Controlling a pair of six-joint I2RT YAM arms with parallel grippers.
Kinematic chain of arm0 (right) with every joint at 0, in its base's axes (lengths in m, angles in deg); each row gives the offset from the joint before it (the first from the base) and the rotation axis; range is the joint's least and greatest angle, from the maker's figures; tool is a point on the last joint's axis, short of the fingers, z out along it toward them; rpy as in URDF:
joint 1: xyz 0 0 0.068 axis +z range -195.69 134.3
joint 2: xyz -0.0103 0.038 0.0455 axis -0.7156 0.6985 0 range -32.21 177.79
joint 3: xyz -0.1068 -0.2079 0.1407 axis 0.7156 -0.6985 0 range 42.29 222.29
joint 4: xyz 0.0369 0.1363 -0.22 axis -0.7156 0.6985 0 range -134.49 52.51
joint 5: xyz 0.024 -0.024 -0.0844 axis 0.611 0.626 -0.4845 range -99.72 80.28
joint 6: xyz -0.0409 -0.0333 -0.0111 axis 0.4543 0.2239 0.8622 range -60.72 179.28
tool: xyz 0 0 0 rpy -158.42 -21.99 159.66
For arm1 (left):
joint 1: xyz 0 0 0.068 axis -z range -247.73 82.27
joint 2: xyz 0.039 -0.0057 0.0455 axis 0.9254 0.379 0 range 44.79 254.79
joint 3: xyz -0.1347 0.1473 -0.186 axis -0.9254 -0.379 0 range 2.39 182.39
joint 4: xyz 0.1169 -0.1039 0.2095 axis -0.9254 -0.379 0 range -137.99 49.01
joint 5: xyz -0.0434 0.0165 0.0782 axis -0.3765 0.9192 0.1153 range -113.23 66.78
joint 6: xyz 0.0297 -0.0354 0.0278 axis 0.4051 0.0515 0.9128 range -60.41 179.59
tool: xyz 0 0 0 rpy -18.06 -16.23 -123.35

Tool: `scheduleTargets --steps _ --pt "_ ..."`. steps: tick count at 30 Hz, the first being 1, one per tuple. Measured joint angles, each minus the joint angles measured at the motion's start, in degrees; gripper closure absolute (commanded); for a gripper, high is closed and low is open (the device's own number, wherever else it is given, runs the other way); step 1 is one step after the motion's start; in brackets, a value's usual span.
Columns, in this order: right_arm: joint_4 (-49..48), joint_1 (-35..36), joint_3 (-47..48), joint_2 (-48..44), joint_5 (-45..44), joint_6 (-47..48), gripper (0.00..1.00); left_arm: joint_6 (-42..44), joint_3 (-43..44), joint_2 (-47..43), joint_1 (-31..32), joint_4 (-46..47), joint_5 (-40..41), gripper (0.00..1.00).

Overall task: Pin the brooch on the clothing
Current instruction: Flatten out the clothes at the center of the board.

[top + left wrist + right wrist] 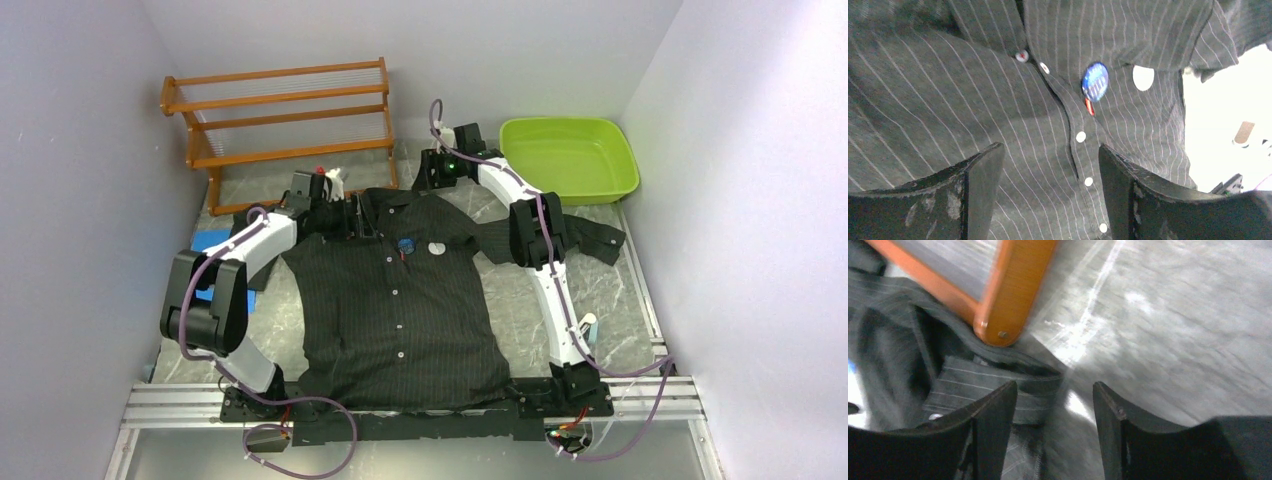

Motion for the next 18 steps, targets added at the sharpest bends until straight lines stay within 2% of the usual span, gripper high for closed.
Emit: scheduleTargets --steps 8,9,15,18 --pt "-1.16 0.42 -0.13 1.53 5.14 -1.57 0.53 0.02 -4.09 -5.11 1.51 0.46 1.05 0.23" --pt "-1.14 0.48 -0.22 1.57 5.62 -1.7 0.57 0.04 -4.09 -5.25 1.51 0.44 1.38 0.23" --pt "-2.08 1.11 -0.28 2.29 7.85 -3.37 0.98 0.04 -4.04 -5.4 1.44 0.09 3.67 0.21" --pt "-4.15 1.2 -1.88 2.21 8.37 -4.09 1.0 0.02 -3.19 -5.18 1.44 -0.48 5.25 0.21"
